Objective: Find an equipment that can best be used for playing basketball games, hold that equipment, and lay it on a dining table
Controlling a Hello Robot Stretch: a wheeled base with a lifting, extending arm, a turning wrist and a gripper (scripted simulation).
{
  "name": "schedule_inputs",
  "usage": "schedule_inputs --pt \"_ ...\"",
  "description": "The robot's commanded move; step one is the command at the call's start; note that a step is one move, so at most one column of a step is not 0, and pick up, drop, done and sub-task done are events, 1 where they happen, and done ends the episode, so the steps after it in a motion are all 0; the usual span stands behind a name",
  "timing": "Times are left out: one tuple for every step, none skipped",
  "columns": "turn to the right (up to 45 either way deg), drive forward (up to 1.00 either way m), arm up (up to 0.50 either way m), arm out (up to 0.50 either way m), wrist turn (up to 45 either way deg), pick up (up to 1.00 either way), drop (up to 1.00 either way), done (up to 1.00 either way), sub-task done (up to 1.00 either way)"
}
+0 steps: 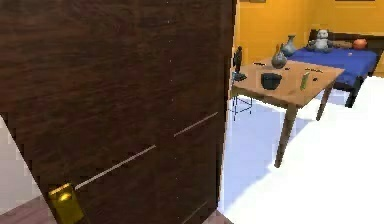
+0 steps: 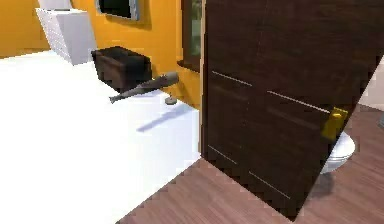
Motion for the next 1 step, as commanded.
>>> schedule_inputs --pt "45.0 0.00 0.00 0.00 0.0 0.00 0.00 0.00 0.00"
